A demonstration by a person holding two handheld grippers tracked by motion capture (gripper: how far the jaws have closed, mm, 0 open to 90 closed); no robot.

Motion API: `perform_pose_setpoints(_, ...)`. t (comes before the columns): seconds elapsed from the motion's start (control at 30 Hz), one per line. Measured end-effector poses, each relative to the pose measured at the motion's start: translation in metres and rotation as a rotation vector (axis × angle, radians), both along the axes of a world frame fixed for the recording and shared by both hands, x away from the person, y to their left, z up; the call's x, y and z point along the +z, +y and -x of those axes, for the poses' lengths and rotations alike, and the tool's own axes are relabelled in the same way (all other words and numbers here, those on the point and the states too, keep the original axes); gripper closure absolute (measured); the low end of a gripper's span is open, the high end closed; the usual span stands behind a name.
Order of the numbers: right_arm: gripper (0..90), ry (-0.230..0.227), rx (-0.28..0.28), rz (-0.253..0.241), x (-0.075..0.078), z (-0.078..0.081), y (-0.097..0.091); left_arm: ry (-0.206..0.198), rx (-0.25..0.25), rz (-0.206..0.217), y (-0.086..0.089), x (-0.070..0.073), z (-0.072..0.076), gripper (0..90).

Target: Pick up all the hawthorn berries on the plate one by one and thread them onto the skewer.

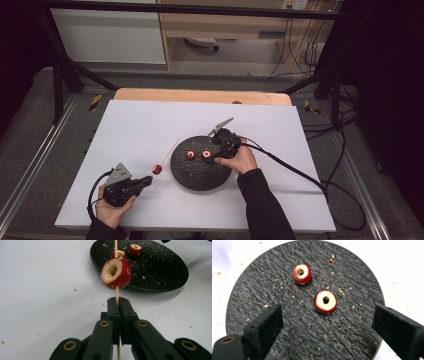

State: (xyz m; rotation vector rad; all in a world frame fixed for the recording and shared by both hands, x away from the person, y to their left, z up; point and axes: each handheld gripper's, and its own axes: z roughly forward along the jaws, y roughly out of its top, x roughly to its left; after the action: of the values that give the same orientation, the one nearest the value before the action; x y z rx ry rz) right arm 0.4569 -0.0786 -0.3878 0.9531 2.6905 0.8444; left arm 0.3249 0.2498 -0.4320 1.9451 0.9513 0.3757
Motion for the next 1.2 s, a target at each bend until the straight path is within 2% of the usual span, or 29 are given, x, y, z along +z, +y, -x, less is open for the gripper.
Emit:
perform_pose_setpoints(0.2, 20.2, 0.024, 0.046, 0.031, -0.003, -0.012, 0.011, 0.002, 0.000, -0.004, 0.000, 0.000, -0.001, 88.2)
perform_pose_setpoints(0.33, 27.7, 0.034, 0.085, 0.070, -0.006, -0.019, 0.016, 0.003, -0.001, -0.004, 0.000, -0.001, -0.001, 88.2)
perform_pose_setpoints(0.57, 40.8, 0.082, 0.134, 0.097, -0.012, -0.030, 0.021, 0.006, -0.004, -0.008, -0.001, -0.001, -0.001, 88.2)
perform_pose_setpoints(0.7, 46.6, 0.109, 0.162, 0.132, -0.016, -0.032, 0.025, 0.007, -0.003, -0.012, 0.000, -0.001, -0.002, 88.1)
perform_pose_setpoints(0.8, 51.0, 0.116, 0.172, 0.129, -0.016, -0.032, 0.027, 0.007, -0.004, -0.012, 0.000, -0.002, -0.002, 88.2)
perform_pose_setpoints(1.0, 56.5, 0.120, 0.187, 0.162, -0.019, -0.034, 0.028, 0.009, -0.004, -0.013, 0.000, -0.002, -0.002, 88.2)
perform_pose_setpoints(1.2, 60.0, 0.127, 0.187, 0.163, -0.021, -0.036, 0.028, 0.008, -0.006, -0.016, -0.001, -0.002, -0.002, 88.2)
